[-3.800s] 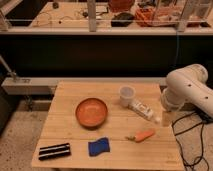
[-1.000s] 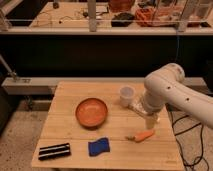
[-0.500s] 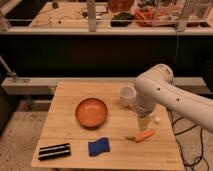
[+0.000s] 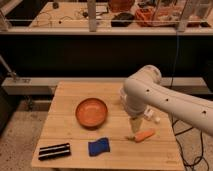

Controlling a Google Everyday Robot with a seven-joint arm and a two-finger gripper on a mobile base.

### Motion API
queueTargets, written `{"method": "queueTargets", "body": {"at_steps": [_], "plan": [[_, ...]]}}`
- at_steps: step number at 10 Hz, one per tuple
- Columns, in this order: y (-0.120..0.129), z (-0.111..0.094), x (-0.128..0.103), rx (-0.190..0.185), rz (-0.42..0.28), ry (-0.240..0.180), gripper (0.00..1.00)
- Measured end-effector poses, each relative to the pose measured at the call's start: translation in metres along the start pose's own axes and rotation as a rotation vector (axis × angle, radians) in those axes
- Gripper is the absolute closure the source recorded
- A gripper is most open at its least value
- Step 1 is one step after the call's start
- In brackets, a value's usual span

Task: Push the eraser across the table

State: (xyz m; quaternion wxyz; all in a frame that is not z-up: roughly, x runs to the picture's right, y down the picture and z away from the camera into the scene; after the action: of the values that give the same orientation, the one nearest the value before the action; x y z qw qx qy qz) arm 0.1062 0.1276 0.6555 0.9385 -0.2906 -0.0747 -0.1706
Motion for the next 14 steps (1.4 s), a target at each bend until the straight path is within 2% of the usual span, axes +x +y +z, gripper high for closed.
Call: {"method": "queueTargets", "body": {"at_steps": [3,5,8,12,14], "plan": [[0.0,0.004,-0.015,-0.016,-0.038,0.003,0.2],[-0.007,0.008,-0.04,-0.017,-0.083,-0.004,0.2],[-0.009,0.013,-0.049,-0.025,-0.116,-0.002,0.2],[-0.021,0.023,-0.091,-0.029,-0.187,-0.005,0.2],[-0.021,0.027,-0.094,-0.032,-0.202,0.0,0.2]]}}
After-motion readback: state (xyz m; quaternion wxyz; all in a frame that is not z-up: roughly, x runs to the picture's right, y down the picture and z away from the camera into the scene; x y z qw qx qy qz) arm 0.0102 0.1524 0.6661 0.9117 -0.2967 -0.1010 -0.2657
